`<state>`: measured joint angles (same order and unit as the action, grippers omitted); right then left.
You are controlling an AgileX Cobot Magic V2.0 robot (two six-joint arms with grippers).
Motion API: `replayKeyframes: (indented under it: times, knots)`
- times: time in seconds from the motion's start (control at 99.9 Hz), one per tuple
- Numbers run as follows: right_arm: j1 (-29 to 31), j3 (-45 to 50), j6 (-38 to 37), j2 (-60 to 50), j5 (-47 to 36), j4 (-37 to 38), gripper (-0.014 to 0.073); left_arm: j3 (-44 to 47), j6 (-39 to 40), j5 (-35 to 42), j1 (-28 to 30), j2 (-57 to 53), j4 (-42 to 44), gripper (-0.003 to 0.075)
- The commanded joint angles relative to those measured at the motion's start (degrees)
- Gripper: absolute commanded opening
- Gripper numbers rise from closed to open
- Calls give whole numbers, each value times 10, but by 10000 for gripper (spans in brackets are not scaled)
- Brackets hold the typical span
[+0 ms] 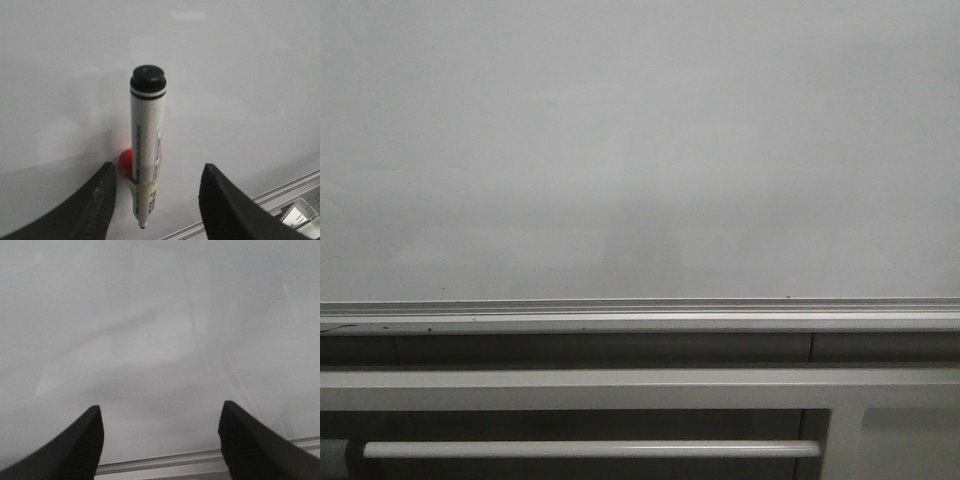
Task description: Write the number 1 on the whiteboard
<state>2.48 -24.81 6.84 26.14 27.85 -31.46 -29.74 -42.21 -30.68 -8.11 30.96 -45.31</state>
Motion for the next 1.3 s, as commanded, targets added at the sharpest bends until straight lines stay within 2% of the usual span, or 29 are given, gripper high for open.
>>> replayKeyframes:
  times: [0.0,0.26,0.761,1.061,1.151,1.292]
  knots:
    - [1,-21,4,8,-39,-10,447,-14,8,26,2,3,-15,336]
    - [1,-21,4,8,-39,-10,447,-14,8,61,2,17,-18,336]
    - [1,-21,4,8,-39,-11,447,-16,-40,71,2,49,-111,336]
    - [1,-21,4,8,-44,-11,447,-16,-40,92,0,50,-111,335]
    - [1,-21,4,8,-44,-11,447,-16,-40,95,0,50,-111,318]
    - [1,-21,4,8,-44,-11,447,-16,-40,101,0,50,-111,249]
